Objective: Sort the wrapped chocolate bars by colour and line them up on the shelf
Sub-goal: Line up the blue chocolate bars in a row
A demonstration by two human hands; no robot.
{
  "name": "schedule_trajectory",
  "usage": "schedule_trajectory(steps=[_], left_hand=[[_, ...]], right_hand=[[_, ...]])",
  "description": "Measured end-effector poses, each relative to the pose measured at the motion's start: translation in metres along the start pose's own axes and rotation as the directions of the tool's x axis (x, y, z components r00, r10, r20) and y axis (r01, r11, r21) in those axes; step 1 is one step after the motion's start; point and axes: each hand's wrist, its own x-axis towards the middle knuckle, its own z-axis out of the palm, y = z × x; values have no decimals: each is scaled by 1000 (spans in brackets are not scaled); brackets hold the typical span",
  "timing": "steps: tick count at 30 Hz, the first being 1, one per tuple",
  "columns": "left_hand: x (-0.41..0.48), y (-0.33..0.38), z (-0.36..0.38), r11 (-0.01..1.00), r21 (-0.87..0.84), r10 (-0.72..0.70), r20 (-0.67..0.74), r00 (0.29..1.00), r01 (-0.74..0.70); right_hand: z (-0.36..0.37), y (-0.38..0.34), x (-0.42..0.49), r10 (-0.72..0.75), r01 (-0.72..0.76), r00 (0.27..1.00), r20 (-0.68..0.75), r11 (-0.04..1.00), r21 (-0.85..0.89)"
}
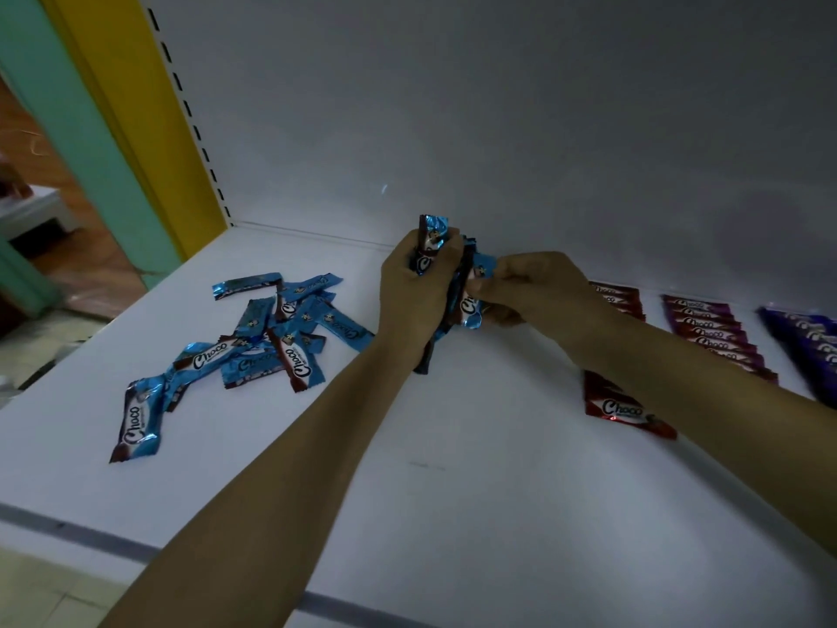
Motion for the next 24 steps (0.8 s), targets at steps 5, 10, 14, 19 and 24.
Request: schedule_trajectory(steps=[5,10,14,19,24], left_hand=[[-1,-2,0,998,59,24,29,999,-25],[-1,2,-2,996,92,15,-4,1000,-14],[-4,3,1,996,87,-13,10,1000,12],[-4,6,3,997,80,0,11,1000,-1],[-5,5,4,997,76,-11,21,1000,9]], right_hand=[[-14,3,0,46,-45,997,-65,999,7],[-34,15,1,59,-79,990,-129,984,-162],[-44,18,-1,66,-90,988,-143,982,-168],[-57,18,-2,107,-126,989,-101,969,-211],[-52,29,6,-14,9,1000,-5,796,-605]])
